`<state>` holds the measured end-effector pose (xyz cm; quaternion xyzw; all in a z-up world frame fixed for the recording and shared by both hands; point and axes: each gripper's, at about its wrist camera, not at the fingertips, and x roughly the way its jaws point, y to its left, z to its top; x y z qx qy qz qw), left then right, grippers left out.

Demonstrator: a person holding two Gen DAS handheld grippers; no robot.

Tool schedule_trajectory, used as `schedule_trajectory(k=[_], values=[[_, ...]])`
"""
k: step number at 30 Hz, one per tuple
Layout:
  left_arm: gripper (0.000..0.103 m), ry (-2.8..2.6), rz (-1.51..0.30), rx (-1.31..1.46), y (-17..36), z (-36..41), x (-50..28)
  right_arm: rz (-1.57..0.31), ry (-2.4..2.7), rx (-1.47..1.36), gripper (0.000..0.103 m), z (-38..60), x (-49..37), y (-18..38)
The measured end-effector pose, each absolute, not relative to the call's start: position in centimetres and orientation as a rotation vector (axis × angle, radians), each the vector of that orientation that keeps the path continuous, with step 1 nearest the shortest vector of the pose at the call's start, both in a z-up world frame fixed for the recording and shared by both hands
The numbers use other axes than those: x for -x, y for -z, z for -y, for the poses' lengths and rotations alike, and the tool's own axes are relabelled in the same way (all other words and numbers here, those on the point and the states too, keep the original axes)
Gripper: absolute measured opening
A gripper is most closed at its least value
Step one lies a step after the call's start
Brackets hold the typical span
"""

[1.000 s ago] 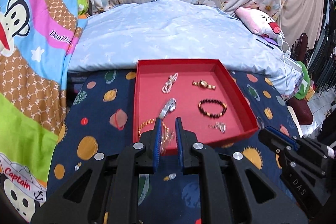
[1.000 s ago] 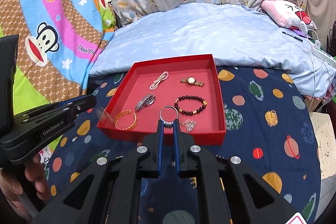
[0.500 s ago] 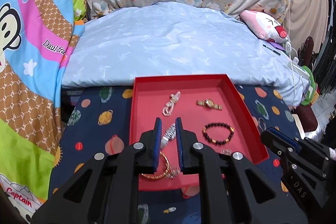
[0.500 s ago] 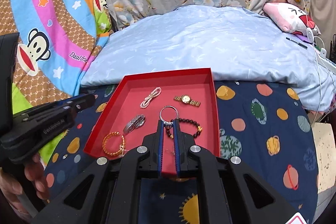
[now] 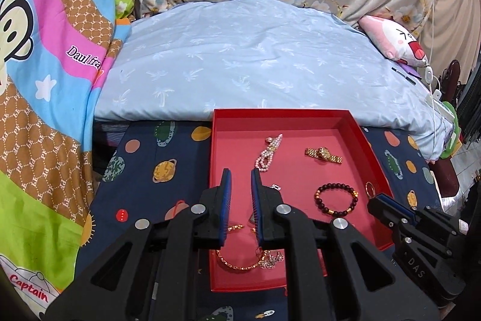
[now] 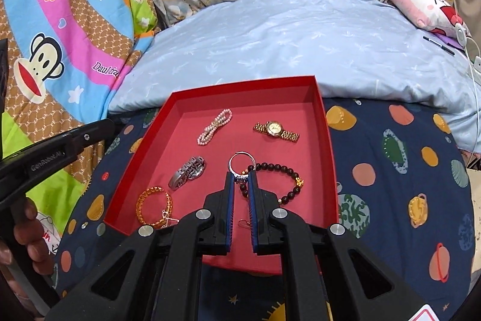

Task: Organize jewelry
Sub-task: 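Carry the chain earring and silver ring over the red tray with both tools, then open both tools to release the earring and ring into the tray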

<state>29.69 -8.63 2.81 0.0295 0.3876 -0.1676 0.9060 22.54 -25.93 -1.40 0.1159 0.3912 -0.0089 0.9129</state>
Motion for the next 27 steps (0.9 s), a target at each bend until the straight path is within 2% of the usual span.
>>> schedule_trajectory(k=[7,9,11,18,24,27], values=[[0.013,0.361,-0.817,-0.063,-2.0,8.9,-30.2,-0.822,0.014,-0.248,0.011,25.8,-23.2,2.3],[0.021,0.36,-0.821,-0.065,-1.9,8.9,-30.2,-0.822,0.014,-0.247,0.013,25.6,-23.2,2.5],[0.041,0.344,-0.819,-0.064,-1.9,8.8,-30.2,-0.822,0.017,-0.247,0.017,25.6,-23.1,2.5],[0.051,0.338,-0.796,-0.052,-2.6,6.9,-28.4,-0.792,0.043,-0.228,0.025,25.3,-20.6,1.2],[0.053,0.335,-0.811,-0.054,-2.3,4.6,-25.0,-0.778,0.07,-0.197,0.027,24.5,-16.5,0.2],[0.059,0.321,-0.826,-0.052,-1.6,3.2,-22.9,-0.783,0.078,-0.193,0.028,23.9,-14.4,0.2]])
